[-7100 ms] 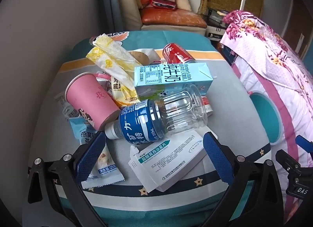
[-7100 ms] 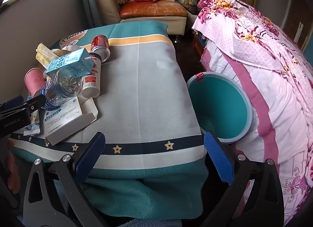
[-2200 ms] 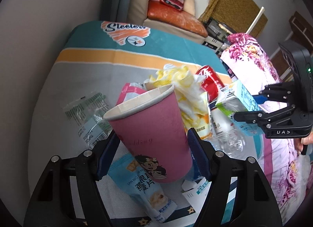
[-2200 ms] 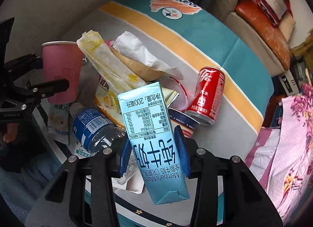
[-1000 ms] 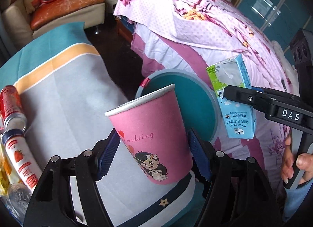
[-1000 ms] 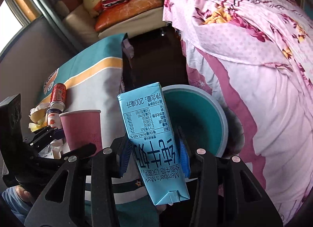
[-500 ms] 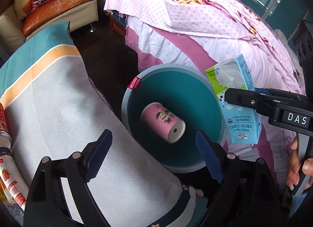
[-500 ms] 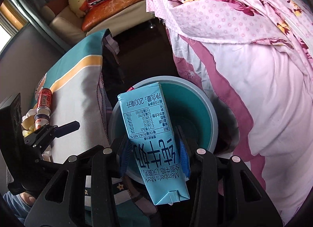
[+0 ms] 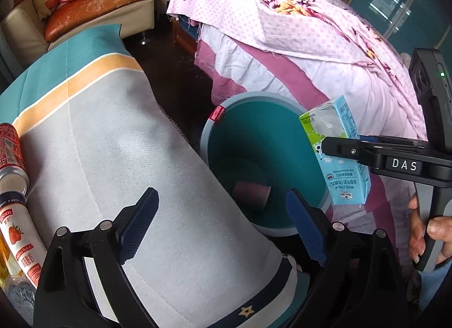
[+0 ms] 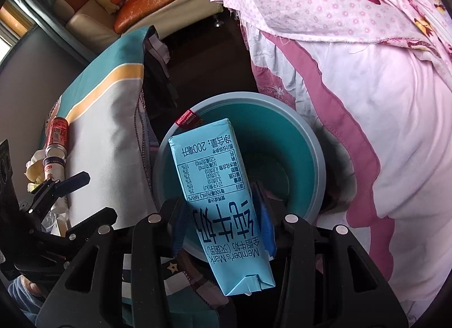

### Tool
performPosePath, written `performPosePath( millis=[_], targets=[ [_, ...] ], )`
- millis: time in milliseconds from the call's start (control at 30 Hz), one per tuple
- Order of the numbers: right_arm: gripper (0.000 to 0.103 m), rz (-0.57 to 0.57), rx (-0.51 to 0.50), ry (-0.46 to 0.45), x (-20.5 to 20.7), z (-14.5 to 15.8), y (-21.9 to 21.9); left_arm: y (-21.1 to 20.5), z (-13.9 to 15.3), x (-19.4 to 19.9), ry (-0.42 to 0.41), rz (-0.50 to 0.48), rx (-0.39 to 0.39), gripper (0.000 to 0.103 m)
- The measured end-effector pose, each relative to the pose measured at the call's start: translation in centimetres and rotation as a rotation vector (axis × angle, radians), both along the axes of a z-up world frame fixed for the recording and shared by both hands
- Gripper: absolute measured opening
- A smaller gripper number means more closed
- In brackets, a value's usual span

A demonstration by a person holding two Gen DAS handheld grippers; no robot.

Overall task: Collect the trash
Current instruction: 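Open the right gripper to drop the milk carton into the teal bin, then grasp the blue-labelled water bottle with the left gripper while the right reaches for the yogurt bottle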

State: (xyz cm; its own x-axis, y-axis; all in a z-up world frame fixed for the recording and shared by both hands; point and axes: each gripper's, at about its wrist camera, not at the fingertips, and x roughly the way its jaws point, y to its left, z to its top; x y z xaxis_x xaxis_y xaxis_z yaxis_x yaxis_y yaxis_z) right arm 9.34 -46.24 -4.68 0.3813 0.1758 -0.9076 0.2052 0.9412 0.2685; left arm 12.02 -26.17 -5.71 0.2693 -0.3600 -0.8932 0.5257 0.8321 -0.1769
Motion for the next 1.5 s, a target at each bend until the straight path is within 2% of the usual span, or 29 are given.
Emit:
performPosePath(
  millis=[100, 233, 333, 467, 867, 1200, 1367, 1500],
  targets=[
    [0.055, -0.003, -0.005, 0.002, -0.1, 0.1, 0.2, 0.5, 0.2, -0.2, 0.006, 0.002, -0.012, 0.092],
    [0.060, -0.008, -0.016, 0.000, -0.3, 0.5, 0.6, 1.2, 0.4, -0.6, 0.007, 0.006, -0.023, 0.092],
    [0.071, -0.016, -0.029, -0.002, -0.6, 1.0, 0.9, 1.8, 0.8, -0.8, 0.010, 0.014, -0.037, 0.092],
    [0.079, -0.023, -0.029, 0.001, -1.1, 1.7, 1.6, 2.8, 1.7, -1.4, -0.001, 0.017, -0.050, 0.093],
    [0.081, 0.032, -0.079, -0.014, -3.2, 4.6, 6.2, 7.2, 4.3, -3.8, -0.045, 0.051, -0.094, 0.096],
    [0.082, 0.140, -0.099, 0.007, -3.6, 5.5, 13.1, 14.1, 5.6, -6.0, -0.073, 0.083, -0.093, 0.096],
    [0.082, 0.194, -0.093, 0.018, -3.5, 5.4, 17.0, 19.4, 6.1, -6.7, -0.099, 0.114, -0.061, 0.096],
    [0.082, 0.236, -0.095, 0.030, -3.3, 5.2, 19.9, 23.5, 6.1, -7.1, -0.135, 0.124, 0.004, 0.096]
  ],
)
